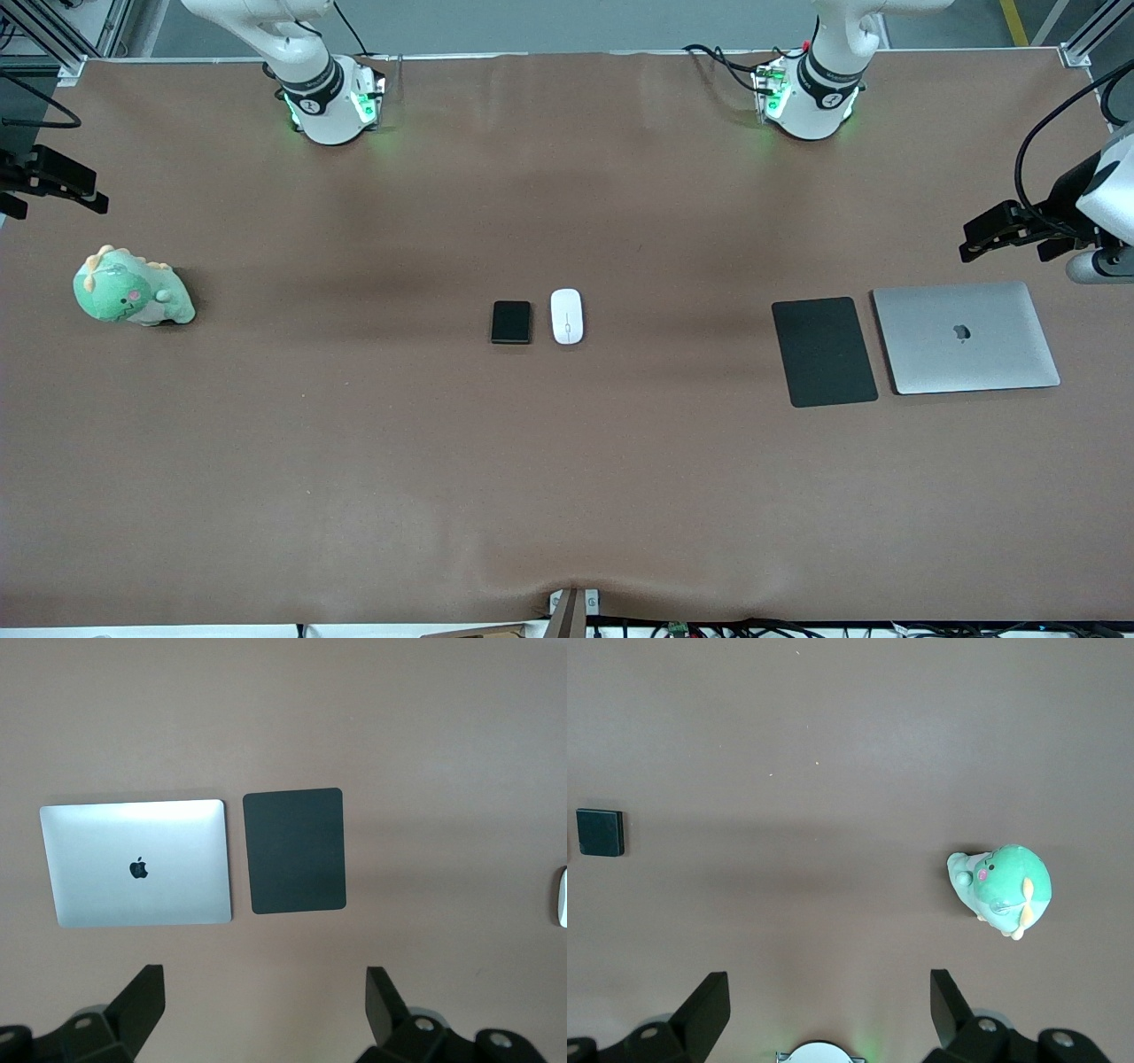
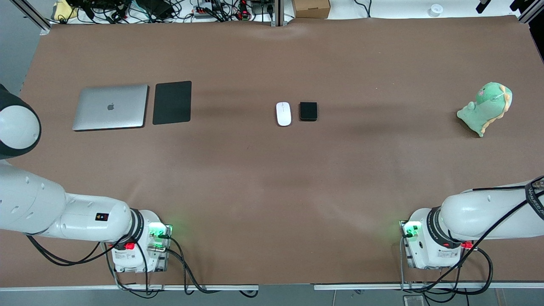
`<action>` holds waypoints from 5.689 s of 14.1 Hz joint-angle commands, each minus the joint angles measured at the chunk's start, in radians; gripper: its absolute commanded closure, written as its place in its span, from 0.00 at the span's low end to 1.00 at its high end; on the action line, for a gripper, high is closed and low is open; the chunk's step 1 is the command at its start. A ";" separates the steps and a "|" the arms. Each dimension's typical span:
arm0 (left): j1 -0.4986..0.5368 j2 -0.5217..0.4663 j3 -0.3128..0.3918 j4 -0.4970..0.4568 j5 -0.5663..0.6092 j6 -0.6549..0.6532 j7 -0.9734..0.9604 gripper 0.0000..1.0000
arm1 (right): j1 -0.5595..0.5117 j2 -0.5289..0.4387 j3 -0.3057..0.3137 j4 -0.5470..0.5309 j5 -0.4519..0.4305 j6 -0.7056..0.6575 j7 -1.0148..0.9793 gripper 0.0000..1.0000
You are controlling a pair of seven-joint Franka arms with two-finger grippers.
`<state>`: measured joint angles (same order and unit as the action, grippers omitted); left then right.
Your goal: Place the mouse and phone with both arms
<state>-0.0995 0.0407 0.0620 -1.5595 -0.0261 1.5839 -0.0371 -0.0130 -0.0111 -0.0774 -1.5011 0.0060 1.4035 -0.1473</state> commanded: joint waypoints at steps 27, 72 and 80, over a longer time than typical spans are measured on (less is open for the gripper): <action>-0.456 0.461 -0.507 0.219 0.202 0.232 -1.014 0.00 | -0.009 -0.016 0.010 -0.007 -0.003 -0.001 -0.006 0.00; -0.246 0.451 -0.485 0.208 0.126 0.162 -0.850 0.72 | 0.330 0.192 0.016 -0.071 0.095 0.149 0.490 0.00; 0.214 0.179 -0.485 -0.014 0.075 0.047 -0.442 0.72 | 0.453 0.286 0.016 -0.071 0.175 0.262 0.589 0.00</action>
<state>0.0313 0.3275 -0.4157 -1.4600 0.0741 1.6231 -0.5536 0.4206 0.2560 -0.0520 -1.5708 0.1555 1.6412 0.4280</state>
